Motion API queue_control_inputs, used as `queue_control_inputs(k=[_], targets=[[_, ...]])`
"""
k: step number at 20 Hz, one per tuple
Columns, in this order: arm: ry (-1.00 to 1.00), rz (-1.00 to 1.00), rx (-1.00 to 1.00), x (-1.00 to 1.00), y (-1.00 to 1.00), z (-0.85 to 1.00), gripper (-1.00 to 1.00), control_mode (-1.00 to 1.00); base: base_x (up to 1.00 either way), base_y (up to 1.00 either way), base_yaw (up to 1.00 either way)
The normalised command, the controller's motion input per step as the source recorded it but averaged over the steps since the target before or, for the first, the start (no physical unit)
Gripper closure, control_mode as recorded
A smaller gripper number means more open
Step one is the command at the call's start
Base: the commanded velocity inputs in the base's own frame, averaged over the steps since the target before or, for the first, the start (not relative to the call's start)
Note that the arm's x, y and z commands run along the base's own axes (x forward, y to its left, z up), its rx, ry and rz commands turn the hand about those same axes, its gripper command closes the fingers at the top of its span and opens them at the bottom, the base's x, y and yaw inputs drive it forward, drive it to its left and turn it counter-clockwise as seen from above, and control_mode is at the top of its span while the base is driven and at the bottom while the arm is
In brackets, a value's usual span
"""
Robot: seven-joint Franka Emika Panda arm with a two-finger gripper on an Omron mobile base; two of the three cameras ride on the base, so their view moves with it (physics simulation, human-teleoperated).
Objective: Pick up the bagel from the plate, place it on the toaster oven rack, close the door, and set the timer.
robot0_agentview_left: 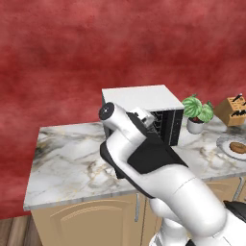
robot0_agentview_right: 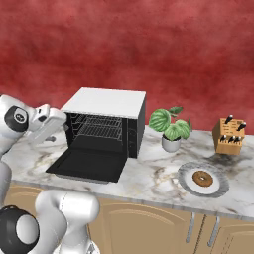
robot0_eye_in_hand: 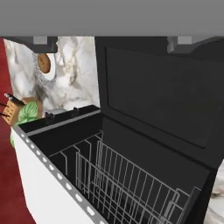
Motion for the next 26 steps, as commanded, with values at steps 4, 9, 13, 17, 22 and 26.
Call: queue_control_inputs(k=[4,9,13,17,22,26], targets=[[0.0,0.01,-0.12,0.39,0.0,-0.15,-1.0,-1.0,0.0,0.0,0.0],[0.0,0.01,-0.11,0.36,0.0,-0.2,-1.0,-1.0,0.0,0.0,0.0],[0.0,0.0,-0.09,0.33,0.0,-0.19,-1.0,-1.0,0.0,0.0,0.0],[-0.01,0.0,-0.07,0.22,-0.03,-0.14,-1.0,-1.0,0.0,0.0,0.0],[-0.03,0.0,-0.05,0.24,-0.03,-0.14,-1.0,-1.0,0.0,0.0,0.0],[-0.12,0.03,-0.02,0.16,-0.16,-0.12,-1.0,-1.0,0.0,0.0,0.0]])
